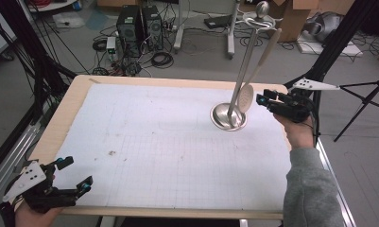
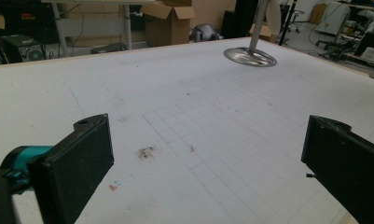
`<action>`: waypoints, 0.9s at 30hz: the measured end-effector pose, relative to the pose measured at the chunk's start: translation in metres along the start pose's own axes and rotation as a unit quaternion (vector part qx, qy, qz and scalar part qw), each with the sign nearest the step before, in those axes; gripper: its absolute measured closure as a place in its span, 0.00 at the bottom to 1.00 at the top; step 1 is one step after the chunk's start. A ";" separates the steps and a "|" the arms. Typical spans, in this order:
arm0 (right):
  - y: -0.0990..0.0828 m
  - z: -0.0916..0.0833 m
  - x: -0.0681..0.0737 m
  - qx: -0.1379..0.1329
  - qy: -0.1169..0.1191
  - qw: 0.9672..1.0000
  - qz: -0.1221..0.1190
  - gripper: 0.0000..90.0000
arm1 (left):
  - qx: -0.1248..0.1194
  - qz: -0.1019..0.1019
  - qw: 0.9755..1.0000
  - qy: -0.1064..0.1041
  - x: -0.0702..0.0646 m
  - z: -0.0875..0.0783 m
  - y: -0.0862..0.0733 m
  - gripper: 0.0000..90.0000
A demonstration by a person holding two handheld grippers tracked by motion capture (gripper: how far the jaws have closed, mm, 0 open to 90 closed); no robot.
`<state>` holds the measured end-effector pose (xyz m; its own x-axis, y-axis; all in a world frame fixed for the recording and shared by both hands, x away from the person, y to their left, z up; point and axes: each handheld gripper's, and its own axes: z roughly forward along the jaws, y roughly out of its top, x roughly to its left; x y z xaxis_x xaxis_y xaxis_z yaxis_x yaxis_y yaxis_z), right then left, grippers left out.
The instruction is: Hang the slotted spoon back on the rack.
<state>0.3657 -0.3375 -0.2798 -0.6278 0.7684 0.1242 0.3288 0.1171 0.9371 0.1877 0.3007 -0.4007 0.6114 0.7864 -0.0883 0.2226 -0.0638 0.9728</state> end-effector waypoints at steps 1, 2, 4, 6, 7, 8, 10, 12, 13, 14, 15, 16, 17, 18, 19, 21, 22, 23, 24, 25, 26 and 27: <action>-0.001 -0.001 0.003 -0.002 0.002 1.000 -0.002 0.50 | -0.001 0.000 1.000 0.000 0.000 0.000 0.000 0.03; -0.002 -0.001 0.005 -0.005 0.002 1.000 -0.003 0.47 | -0.003 0.000 1.000 0.000 0.000 0.001 0.001 0.03; -0.006 -0.001 0.012 -0.010 0.002 1.000 -0.009 0.40 | -0.003 0.001 1.000 -0.001 0.001 0.001 0.002 0.03; -0.011 0.000 0.019 -0.013 -0.003 1.000 -0.019 0.31 | -0.006 -0.001 1.000 -0.001 0.002 0.002 0.002 0.03; -0.013 0.001 0.022 -0.013 -0.005 1.000 -0.023 0.27 | -0.007 -0.001 1.000 -0.001 0.003 0.003 0.003 0.03; -0.016 0.001 0.025 -0.014 -0.007 1.000 -0.026 0.23 | -0.006 -0.001 1.000 -0.001 0.003 0.004 0.003 0.03; -0.021 0.002 0.031 -0.018 -0.002 1.000 -0.020 0.17 | -0.008 -0.002 1.000 -0.001 0.005 0.005 0.003 0.03; -0.026 0.003 0.035 -0.020 0.004 1.000 -0.019 0.16 | -0.009 -0.005 1.000 -0.001 0.006 0.007 0.003 0.03; -0.030 0.002 0.038 -0.021 0.009 1.000 -0.020 0.16 | -0.009 -0.004 1.000 -0.001 0.005 0.008 0.003 0.03; -0.032 0.002 0.040 -0.022 0.009 0.999 -0.023 0.16 | -0.008 -0.002 1.000 -0.001 0.005 0.009 0.003 0.03; -0.034 0.001 0.043 -0.024 0.009 0.999 -0.023 0.15 | -0.008 -0.003 1.000 -0.001 0.005 0.010 0.003 0.03; -0.036 0.000 0.044 -0.028 0.009 0.999 -0.023 0.15 | -0.007 -0.001 1.000 -0.001 0.005 0.010 0.004 0.03; -0.038 -0.002 0.046 -0.029 0.009 0.999 -0.020 0.15 | -0.007 0.000 1.000 -0.001 0.005 0.011 0.004 0.03; -0.039 -0.005 0.047 -0.031 0.010 0.999 -0.019 0.14 | -0.009 -0.001 1.000 0.000 0.005 0.011 0.004 0.03; -0.040 -0.008 0.048 -0.035 0.007 0.999 -0.017 0.13 | -0.010 0.001 1.000 0.000 0.005 0.011 0.005 0.03; -0.043 -0.015 0.049 -0.049 0.005 0.999 -0.012 0.13 | -0.013 0.001 1.000 0.003 0.006 0.011 0.006 0.03; -0.045 -0.018 0.049 -0.054 0.007 0.998 -0.007 0.13 | -0.014 0.001 1.000 0.004 0.007 0.011 0.006 0.03; -0.047 -0.021 0.050 -0.061 0.007 0.998 -0.007 0.13 | -0.016 -0.001 1.000 0.005 0.007 0.012 0.006 0.03; -0.049 -0.023 0.051 -0.062 0.006 0.998 -0.002 0.13 | -0.016 0.000 1.000 0.006 0.008 0.013 0.006 0.03; -0.053 -0.026 0.053 -0.066 0.005 0.998 0.002 0.13 | -0.017 0.000 1.000 0.007 0.009 0.014 0.006 0.03; -0.056 -0.028 0.054 -0.067 0.005 0.998 0.004 0.13 | -0.018 -0.001 1.000 0.007 0.010 0.015 0.006 0.03; -0.060 -0.029 0.056 -0.068 0.006 0.998 0.004 0.13 | -0.018 -0.001 1.000 0.007 0.010 0.016 0.007 0.03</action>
<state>0.2901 -0.3198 -0.3197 -0.6343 0.7613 0.1342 0.2354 0.0248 0.9716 0.2076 0.2984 -0.3987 0.5996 0.7955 -0.0876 0.1960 -0.0398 0.9798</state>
